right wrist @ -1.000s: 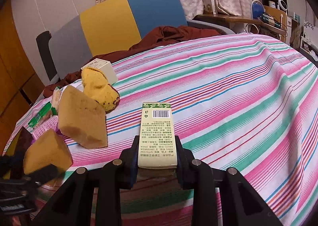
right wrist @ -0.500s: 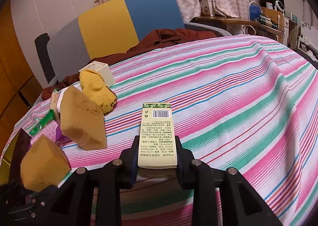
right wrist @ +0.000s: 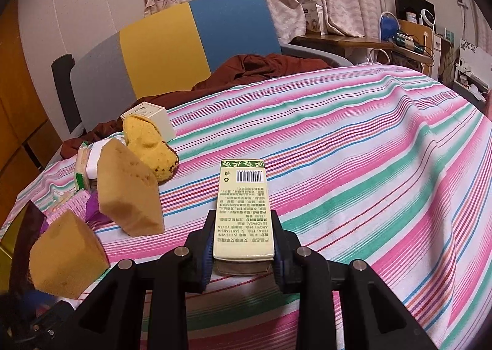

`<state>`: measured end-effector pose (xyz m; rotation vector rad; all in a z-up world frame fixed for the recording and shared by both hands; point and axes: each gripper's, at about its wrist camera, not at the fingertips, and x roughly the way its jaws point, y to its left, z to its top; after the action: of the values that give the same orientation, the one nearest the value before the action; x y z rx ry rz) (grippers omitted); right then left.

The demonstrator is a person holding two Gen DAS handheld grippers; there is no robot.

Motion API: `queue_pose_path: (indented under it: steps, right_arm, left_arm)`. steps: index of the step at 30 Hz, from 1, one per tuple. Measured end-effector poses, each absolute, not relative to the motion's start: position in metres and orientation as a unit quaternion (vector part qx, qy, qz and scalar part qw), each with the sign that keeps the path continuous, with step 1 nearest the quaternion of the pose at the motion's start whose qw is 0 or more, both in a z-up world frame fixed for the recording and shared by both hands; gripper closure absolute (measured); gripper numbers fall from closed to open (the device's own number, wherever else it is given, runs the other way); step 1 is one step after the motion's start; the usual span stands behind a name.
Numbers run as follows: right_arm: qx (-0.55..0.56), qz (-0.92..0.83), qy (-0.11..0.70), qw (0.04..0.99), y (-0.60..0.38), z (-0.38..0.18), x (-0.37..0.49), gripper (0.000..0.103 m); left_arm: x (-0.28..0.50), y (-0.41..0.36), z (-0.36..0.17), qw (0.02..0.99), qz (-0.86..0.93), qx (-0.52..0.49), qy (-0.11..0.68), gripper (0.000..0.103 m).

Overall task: Organize objects
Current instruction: 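Grasp a flat yellow sponge with the left tool while the right tool holds the carton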

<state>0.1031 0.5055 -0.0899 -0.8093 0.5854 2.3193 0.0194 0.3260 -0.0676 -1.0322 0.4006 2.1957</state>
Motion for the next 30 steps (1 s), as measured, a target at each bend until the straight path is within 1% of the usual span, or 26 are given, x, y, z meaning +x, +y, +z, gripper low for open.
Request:
queue_pose_path:
  steps: [1, 3, 6, 7, 8, 9, 10, 15, 21, 27, 30]
  right_arm:
    - [-0.307, 0.875, 0.223, 0.302, 0.506, -0.091, 0.103, 0.073]
    - [-0.307, 0.873, 0.227, 0.302, 0.508, -0.092, 0.103, 0.073]
    - [-0.31, 0.871, 0.234, 0.301, 0.51, -0.094, 0.104, 0.073]
    - [-0.31, 0.87, 0.236, 0.301, 0.51, -0.095, 0.104, 0.073]
    - [-0.31, 0.87, 0.237, 0.301, 0.511, -0.095, 0.104, 0.073]
    - [-0.309, 0.87, 0.238, 0.301, 0.511, -0.095, 0.105, 0.073]
    - [-0.308, 0.87, 0.24, 0.301, 0.511, -0.095, 0.105, 0.073]
    - [-0.307, 0.87, 0.243, 0.3, 0.511, -0.096, 0.106, 0.073]
    - [-0.306, 0.87, 0.242, 0.301, 0.512, -0.095, 0.107, 0.073]
    - [-0.304, 0.871, 0.236, 0.306, 0.51, -0.093, 0.108, 0.073]
    - [-0.292, 0.878, 0.227, 0.304, 0.505, -0.088, 0.112, 0.073]
  left_arm:
    - [0.016, 0.327, -0.064, 0.322, 0.851, -0.387, 0.151, 0.01]
    - [0.01, 0.33, -0.058, 0.319, 0.857, -0.376, 0.149, 0.009]
    - [0.003, 0.344, -0.058, 0.319, 0.853, -0.371, 0.179, 0.009]
    - [0.001, 0.346, -0.059, 0.322, 0.852, -0.367, 0.188, 0.011]
    - [0.002, 0.35, -0.062, 0.329, 0.848, -0.364, 0.199, 0.015]
    - [0.003, 0.355, -0.066, 0.339, 0.84, -0.366, 0.212, 0.033]
    - [0.005, 0.36, -0.07, 0.349, 0.831, -0.373, 0.221, 0.049]
    - [0.02, 0.358, -0.072, 0.344, 0.837, -0.353, 0.237, 0.052]
    - [0.039, 0.329, -0.061, 0.369, 0.837, -0.37, 0.16, 0.053]
    - [0.059, 0.31, -0.06, 0.381, 0.834, -0.372, 0.147, 0.053]
    - [0.06, 0.296, -0.058, 0.38, 0.833, -0.384, 0.122, 0.053]
